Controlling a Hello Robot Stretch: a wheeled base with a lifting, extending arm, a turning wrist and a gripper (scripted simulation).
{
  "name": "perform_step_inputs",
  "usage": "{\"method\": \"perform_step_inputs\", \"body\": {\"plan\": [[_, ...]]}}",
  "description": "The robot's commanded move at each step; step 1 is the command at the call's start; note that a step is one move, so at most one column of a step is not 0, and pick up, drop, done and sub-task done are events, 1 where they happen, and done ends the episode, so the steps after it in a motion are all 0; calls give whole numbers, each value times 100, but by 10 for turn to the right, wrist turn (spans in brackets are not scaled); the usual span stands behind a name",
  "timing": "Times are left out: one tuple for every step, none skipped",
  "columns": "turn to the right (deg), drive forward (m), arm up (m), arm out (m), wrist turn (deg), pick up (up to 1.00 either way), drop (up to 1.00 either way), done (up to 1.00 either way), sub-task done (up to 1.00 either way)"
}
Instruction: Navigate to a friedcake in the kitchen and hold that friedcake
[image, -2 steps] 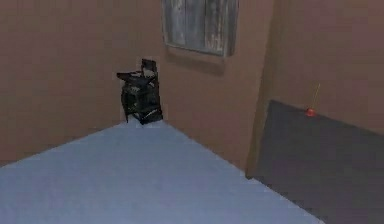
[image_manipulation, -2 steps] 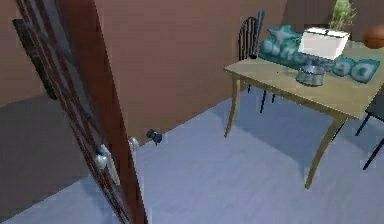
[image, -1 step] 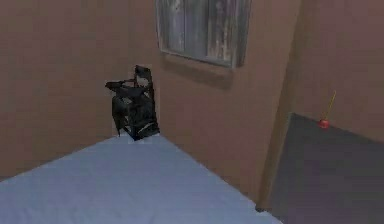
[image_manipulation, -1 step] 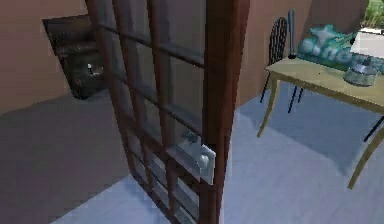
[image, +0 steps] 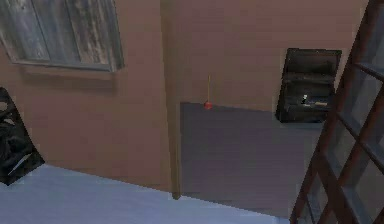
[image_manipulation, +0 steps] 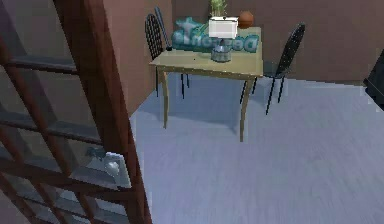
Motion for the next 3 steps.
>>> {"method": "perform_step_inputs", "body": {"plan": [[30, 0, 0, 0, 0, 0, 0, 0, 0], [0, 10, 0, 0, 0, 0, 0, 0, 0], [150, 0, 0, 0, 0, 0, 0, 0, 0]]}}
